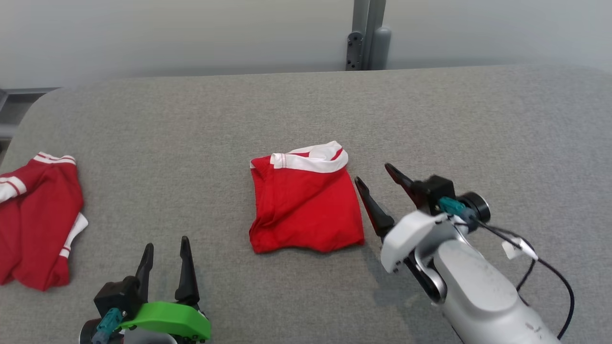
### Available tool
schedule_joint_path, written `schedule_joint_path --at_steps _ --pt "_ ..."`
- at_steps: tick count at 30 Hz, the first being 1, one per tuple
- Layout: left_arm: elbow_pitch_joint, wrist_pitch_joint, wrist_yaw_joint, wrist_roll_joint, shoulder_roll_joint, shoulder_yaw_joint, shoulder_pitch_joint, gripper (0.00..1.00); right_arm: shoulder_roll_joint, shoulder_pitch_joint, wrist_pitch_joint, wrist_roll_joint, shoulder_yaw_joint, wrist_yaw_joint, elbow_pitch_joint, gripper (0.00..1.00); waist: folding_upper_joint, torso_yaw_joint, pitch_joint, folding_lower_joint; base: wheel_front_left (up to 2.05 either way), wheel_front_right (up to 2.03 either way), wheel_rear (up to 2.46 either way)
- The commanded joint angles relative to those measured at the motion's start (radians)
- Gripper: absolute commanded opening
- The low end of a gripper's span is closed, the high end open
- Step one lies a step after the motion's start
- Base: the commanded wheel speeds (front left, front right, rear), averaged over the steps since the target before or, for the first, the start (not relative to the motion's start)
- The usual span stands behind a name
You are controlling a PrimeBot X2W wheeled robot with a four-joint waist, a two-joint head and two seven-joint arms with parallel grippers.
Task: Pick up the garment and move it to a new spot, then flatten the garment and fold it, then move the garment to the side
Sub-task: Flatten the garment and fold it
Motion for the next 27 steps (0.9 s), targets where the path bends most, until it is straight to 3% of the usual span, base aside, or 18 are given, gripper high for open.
schedule_joint_path --at_steps 1,14,19,27 --pt "0.003 0.0 -0.004 -0.013 0.005 -0.009 -0.025 1.0 -0.014 -0.058 0.02 0.034 0.047 0.0 0.025 1.0 0.0 0.048 0.024 0.0 0.0 0.0 0.0" --pt "0.012 0.0 0.006 -0.074 0.005 -0.081 -0.062 1.0 -0.167 -0.431 0.299 0.393 0.564 0.0 0.121 1.0 0.0 0.207 0.087 0.0 0.0 0.0 0.0" --pt "0.009 0.0 0.007 -0.089 0.005 -0.105 -0.076 1.0 -0.233 -0.514 0.379 0.521 0.706 0.0 0.122 1.0 0.0 0.245 0.113 0.0 0.0 0.0 0.0" --pt "0.002 0.0 0.009 -0.118 0.005 -0.139 -0.104 1.0 -0.266 -0.582 0.456 0.664 0.834 0.0 0.163 1.0 0.0 0.292 0.154 0.0 0.0 0.0 0.0"
